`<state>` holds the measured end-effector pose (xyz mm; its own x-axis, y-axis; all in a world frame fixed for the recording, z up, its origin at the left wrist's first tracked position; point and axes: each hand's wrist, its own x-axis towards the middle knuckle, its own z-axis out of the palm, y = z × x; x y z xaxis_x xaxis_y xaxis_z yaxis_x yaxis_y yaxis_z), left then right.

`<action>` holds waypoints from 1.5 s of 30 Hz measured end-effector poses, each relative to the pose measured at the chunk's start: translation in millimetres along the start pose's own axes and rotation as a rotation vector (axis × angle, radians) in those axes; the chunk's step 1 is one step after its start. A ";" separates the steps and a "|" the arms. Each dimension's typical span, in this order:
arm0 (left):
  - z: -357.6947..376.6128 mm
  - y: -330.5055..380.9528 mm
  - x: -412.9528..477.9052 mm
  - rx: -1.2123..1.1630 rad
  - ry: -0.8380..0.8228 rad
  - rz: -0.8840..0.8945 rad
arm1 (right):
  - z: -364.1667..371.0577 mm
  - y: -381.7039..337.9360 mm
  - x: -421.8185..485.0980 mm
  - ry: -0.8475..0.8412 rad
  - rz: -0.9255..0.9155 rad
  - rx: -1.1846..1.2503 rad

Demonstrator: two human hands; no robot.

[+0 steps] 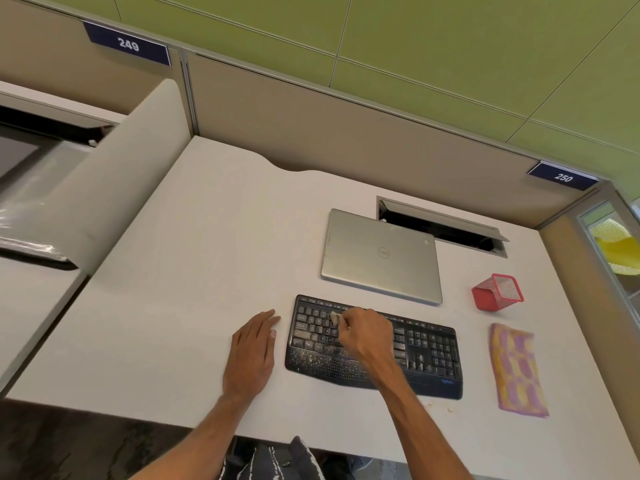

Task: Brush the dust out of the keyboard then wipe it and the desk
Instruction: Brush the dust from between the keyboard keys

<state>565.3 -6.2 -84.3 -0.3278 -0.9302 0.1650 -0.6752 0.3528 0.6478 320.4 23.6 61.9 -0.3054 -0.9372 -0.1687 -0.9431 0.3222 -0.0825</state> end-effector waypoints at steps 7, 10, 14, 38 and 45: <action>1.5 -0.7 -0.8 0.007 0.005 0.001 | 4.6 7.2 -4.2 -0.156 -0.159 -0.013; 1.5 -0.2 -0.8 0.009 0.013 0.008 | 8.8 0.2 -1.4 -0.140 -0.235 -0.015; 1.3 0.3 0.1 0.007 0.007 0.004 | 13.8 -10.5 -0.3 -0.090 -0.314 -0.016; -0.1 -1.5 -0.6 -0.021 0.010 -0.008 | 11.1 -23.4 -2.1 -0.152 0.005 0.239; 0.5 -1.5 -0.7 -0.029 0.019 -0.007 | 4.1 -24.6 4.5 -0.076 0.018 0.178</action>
<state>566.2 -6.0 -85.7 -0.3103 -0.9345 0.1745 -0.6579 0.3436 0.6702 342.8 12.1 59.2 -0.3049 -0.9204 -0.2448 -0.8974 0.3637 -0.2496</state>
